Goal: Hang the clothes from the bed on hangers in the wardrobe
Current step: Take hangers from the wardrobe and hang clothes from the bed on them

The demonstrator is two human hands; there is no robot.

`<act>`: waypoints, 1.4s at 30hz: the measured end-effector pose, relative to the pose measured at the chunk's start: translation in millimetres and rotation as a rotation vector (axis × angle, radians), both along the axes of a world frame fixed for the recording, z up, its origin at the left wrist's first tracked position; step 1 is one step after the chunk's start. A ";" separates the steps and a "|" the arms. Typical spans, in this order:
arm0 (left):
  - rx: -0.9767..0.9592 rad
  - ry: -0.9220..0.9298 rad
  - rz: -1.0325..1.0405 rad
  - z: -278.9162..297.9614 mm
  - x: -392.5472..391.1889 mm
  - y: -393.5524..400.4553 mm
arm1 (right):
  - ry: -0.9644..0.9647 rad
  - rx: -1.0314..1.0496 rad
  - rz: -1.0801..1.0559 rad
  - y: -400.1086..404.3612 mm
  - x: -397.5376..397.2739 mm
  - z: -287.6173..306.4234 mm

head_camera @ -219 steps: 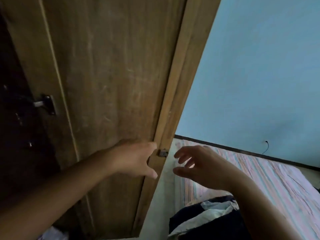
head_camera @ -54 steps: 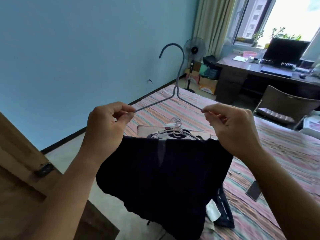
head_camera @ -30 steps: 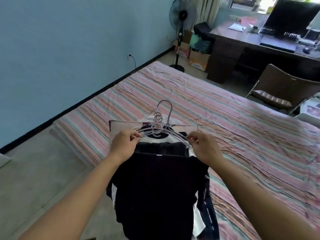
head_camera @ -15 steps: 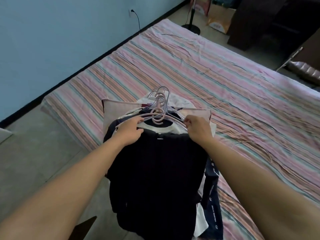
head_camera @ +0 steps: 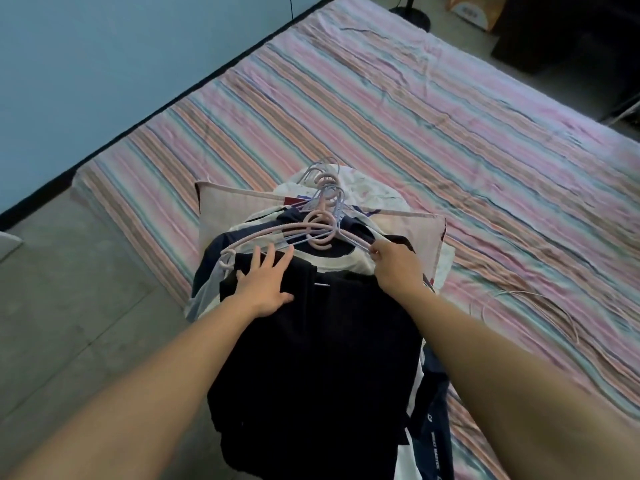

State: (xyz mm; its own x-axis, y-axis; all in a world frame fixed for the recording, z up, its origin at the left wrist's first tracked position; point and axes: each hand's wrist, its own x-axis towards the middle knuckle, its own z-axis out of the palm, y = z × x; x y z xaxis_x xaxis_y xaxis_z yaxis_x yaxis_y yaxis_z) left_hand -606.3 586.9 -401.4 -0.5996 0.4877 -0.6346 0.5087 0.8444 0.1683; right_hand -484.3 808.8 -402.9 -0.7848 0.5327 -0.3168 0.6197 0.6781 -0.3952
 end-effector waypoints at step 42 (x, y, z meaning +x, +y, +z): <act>0.306 0.340 0.296 378.4 194.5 -393.0 | 0.048 0.111 0.819 -382.0 106.1 382.6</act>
